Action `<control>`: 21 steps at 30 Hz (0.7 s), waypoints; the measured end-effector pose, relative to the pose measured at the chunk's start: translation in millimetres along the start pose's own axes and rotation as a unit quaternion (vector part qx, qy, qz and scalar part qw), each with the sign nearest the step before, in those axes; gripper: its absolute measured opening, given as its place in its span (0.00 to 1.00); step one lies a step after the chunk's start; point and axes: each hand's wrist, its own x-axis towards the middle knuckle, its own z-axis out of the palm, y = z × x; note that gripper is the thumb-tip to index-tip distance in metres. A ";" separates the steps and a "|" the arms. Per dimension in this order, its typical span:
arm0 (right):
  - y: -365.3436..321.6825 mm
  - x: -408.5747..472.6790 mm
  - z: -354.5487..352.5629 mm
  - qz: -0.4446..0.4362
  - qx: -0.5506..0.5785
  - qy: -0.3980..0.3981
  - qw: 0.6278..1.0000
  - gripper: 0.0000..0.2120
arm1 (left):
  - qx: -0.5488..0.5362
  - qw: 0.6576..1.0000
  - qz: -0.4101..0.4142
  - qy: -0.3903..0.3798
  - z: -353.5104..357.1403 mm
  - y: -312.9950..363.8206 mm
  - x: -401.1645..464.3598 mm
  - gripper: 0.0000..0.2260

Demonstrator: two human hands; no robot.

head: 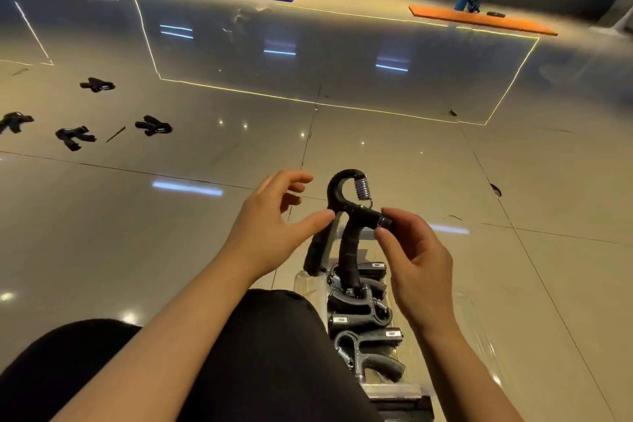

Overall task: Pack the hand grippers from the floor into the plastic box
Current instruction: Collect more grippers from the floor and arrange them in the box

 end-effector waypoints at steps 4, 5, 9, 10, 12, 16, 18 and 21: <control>-11.2 -6.2 8.4 -0.201 -0.189 -0.042 0.960 0.12 | -0.083 0.992 -0.086 0.040 -0.2 5.7 2.8 0.18; -13.1 -7.3 10.5 -0.235 -0.212 -0.044 0.948 0.13 | -0.093 0.990 -0.095 0.050 0.2 5.5 3.4 0.17; -20.8 -9.1 16.5 -0.337 -0.278 -0.034 0.899 0.15 | -0.127 0.982 -0.118 0.077 0.6 3.4 3.3 0.17; -21.8 -9.5 17.2 -0.351 -0.284 -0.039 0.891 0.14 | -0.145 0.978 -0.123 0.081 -0.6 3.3 3.1 0.17; -23.6 -9.7 15.7 -0.336 -0.259 -0.068 0.903 0.14 | -0.199 0.968 -0.131 0.081 -3.9 5.7 2.3 0.18; -28.5 -5.0 3.8 -0.143 -0.129 -0.166 0.967 0.27 | -0.262 0.958 -0.104 0.041 -10.4 13.2 -2.0 0.25; -25.7 1.3 -7.8 -0.075 -0.088 -0.222 0.968 0.34 | -0.271 0.959 -0.080 0.011 -13.1 18.1 -4.4 0.24; -19.4 9.5 -25.1 -0.026 -0.049 -0.303 0.951 0.35 | -0.293 0.954 -0.055 -0.029 -15.2 21.2 -6.5 0.21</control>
